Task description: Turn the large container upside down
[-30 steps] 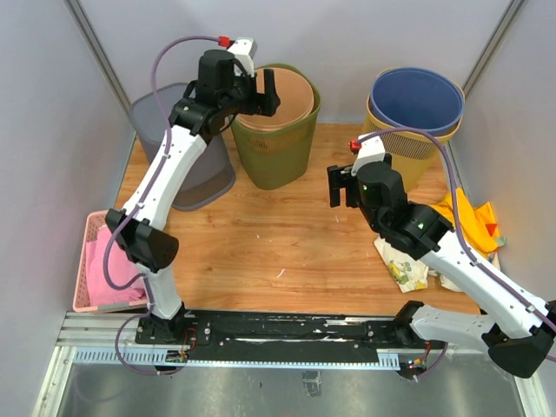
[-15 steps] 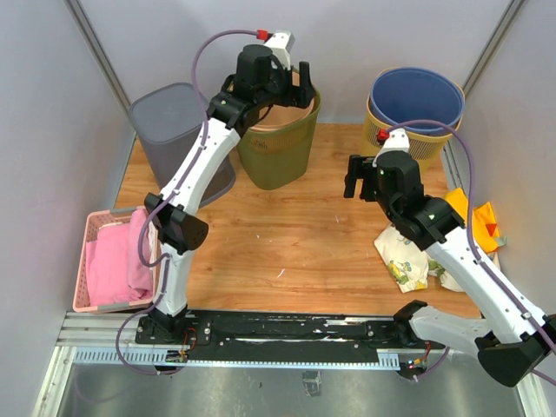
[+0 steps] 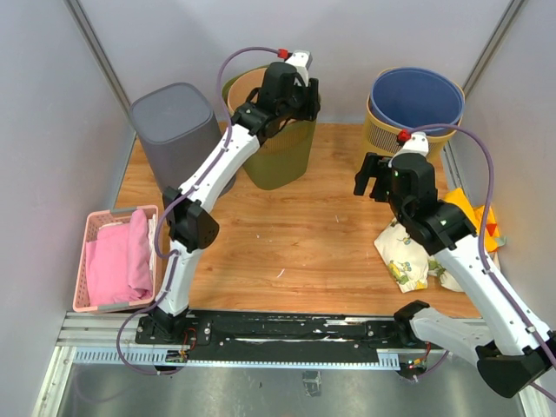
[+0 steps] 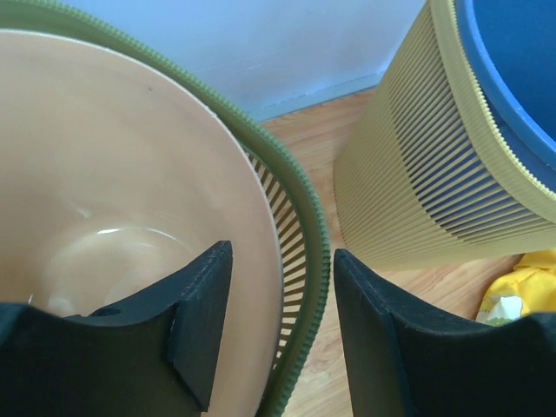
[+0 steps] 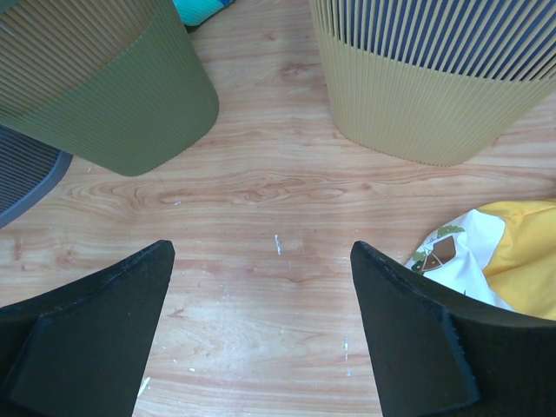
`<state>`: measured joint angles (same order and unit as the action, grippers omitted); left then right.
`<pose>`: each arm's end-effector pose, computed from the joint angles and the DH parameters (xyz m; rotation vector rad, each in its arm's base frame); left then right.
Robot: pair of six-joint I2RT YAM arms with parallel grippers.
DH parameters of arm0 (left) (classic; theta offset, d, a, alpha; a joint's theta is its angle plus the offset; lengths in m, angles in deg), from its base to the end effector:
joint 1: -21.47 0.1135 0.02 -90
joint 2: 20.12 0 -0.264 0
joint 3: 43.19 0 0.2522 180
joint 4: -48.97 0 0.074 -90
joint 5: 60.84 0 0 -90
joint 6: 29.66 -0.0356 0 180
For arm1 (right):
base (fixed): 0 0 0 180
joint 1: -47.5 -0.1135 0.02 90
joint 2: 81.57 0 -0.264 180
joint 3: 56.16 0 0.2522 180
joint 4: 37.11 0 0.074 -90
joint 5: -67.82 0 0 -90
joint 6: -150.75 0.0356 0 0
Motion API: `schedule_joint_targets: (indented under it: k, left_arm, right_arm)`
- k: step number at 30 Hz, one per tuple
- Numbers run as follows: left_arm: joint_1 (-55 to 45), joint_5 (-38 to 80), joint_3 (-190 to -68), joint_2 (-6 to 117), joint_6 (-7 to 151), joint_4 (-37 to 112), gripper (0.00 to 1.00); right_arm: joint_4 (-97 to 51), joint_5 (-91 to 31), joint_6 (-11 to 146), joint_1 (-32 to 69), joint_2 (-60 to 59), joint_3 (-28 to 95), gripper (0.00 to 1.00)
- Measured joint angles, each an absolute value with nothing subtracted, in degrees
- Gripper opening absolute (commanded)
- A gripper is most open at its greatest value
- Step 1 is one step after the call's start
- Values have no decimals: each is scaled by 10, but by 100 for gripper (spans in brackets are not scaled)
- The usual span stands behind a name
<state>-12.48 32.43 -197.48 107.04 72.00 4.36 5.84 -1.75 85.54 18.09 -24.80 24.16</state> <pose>0.4229 -0.2822 0.4060 0.3290 1.8765 -0.4914 0.1871 0.0912 0.3994 0.1642 1.8917 0.3054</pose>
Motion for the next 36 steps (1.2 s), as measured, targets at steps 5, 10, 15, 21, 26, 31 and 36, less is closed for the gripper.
schedule_joint_targets:
  k: [5, 10, 15, 21, 26, 31, 36]
  left_arm:
    - [-132, 336, -1973, 1070, 719, 52, 51]
    - [-133, 339, -1965, 1070, 721, 58, 37]
    - [-136, 333, -1959, 1070, 722, 66, 26]
    - [-136, 314, -1939, 1058, 724, 76, 15]
    - [-136, 284, -1906, 1035, 729, 81, 10]
    - [-149, 251, -1843, 985, 738, 75, 17]
    - [-175, 233, -1783, 931, 746, 52, 56]
  right_arm:
    - [66, -27, 860, 190, -252, 240, 85]
    - [71, -27, 860, 192, -263, 240, 85]
    - [74, -25, 860, 200, -281, 240, 84]
    - [75, -24, 860, 202, -289, 240, 84]
    - [77, -24, 860, 202, -288, 240, 84]
    - [78, -24, 860, 202, -288, 240, 84]
    - [78, -24, 861, 202, -285, 240, 83]
